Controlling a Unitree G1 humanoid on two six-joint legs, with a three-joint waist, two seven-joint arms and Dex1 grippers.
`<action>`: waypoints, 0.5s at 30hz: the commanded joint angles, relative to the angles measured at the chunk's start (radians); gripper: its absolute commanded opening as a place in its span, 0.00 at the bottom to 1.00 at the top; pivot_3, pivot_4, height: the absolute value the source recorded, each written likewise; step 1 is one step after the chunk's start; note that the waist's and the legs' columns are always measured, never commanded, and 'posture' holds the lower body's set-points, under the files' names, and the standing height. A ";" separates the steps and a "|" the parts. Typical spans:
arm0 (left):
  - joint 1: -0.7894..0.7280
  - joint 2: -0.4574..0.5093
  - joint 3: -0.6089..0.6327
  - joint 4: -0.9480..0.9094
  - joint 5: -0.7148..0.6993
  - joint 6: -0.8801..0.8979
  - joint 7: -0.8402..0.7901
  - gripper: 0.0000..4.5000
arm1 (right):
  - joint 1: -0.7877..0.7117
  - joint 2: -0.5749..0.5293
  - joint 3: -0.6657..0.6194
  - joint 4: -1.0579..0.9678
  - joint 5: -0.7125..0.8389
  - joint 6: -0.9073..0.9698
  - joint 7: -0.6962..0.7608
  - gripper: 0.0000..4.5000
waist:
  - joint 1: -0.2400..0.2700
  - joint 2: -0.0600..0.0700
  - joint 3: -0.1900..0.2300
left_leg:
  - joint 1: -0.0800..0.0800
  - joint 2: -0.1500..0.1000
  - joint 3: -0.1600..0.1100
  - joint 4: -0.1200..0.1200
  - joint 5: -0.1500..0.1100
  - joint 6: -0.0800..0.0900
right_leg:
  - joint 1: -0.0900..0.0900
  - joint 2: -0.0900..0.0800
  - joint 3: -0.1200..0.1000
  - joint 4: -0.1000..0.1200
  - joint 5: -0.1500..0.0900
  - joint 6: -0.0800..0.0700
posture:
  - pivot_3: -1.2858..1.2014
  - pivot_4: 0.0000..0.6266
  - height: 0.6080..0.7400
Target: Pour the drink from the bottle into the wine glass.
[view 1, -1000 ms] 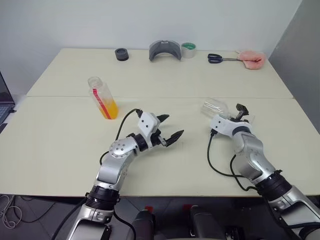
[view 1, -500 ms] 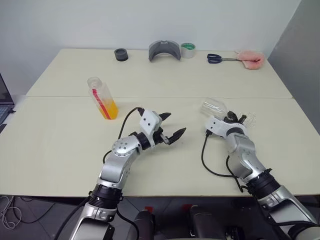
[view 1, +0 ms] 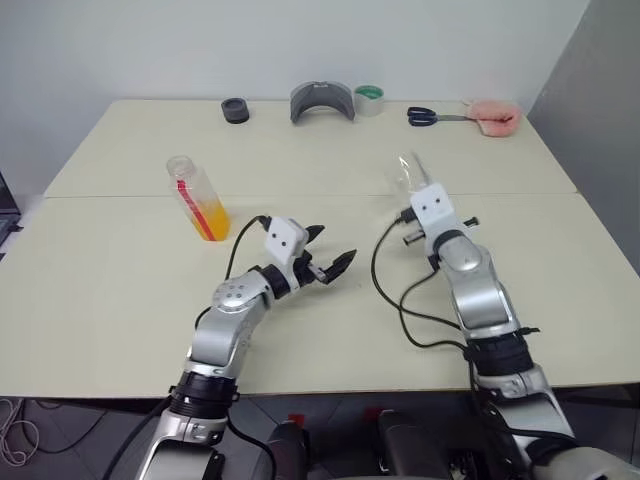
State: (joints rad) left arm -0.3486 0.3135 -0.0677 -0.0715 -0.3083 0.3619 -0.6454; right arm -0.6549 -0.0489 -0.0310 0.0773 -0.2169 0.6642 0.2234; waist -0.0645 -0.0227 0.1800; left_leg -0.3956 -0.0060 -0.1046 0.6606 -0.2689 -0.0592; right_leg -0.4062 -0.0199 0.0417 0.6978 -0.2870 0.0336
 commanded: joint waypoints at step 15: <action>0.118 0.230 -0.001 -0.171 -0.158 0.133 -0.290 1.00 | 0.167 0.053 0.002 0.000 0.266 -0.056 0.054 0.06 | -0.014 0.002 -0.007 | 0.003 0.000 0.000 -0.004 0.000 0.000 | 0.002 -0.001 0.000 0.000 -0.001 -0.002 | 0.52 0.24 1.00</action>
State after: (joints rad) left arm -0.2279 0.5358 -0.0722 -0.2344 -0.4662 0.5282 -0.9127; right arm -0.5481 0.0081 -0.0587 0.0851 0.0417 0.5231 0.2647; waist -0.0782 -0.0204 0.1728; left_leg -0.3926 -0.0061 -0.1052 0.6561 -0.2691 -0.0590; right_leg -0.4044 -0.0207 0.0421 0.6971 -0.2877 0.0318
